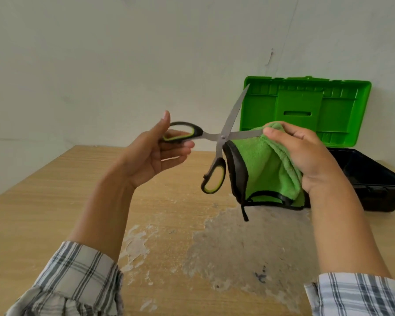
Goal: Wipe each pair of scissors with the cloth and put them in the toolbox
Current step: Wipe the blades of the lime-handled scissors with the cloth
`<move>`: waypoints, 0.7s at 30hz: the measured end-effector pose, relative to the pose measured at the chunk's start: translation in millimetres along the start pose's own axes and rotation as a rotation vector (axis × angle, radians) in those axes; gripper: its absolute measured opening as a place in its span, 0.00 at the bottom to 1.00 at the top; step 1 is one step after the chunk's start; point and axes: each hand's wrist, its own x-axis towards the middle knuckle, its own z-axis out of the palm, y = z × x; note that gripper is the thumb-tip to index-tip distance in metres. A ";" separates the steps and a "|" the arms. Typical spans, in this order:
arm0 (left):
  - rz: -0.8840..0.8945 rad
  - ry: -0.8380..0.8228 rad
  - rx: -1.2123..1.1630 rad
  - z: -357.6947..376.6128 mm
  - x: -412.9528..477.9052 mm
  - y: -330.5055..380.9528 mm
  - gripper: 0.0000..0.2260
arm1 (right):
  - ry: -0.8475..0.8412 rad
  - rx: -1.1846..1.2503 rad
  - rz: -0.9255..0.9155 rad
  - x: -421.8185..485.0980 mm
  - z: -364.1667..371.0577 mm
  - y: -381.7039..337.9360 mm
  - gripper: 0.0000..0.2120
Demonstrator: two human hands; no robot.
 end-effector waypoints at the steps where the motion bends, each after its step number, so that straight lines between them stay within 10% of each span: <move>1: 0.016 0.012 -0.088 3.0 2.4 -3.5 0.17 | 0.024 0.043 0.047 1.9 2.6 1.2 0.07; 4: 0.054 0.011 -0.194 18.9 10.2 -15.8 0.05 | 0.036 0.117 0.143 4.1 15.2 3.6 0.07; 21: 0.065 0.296 -0.008 19.4 9.7 -7.7 0.09 | 0.077 -0.045 0.173 6.5 -1.1 14.1 0.18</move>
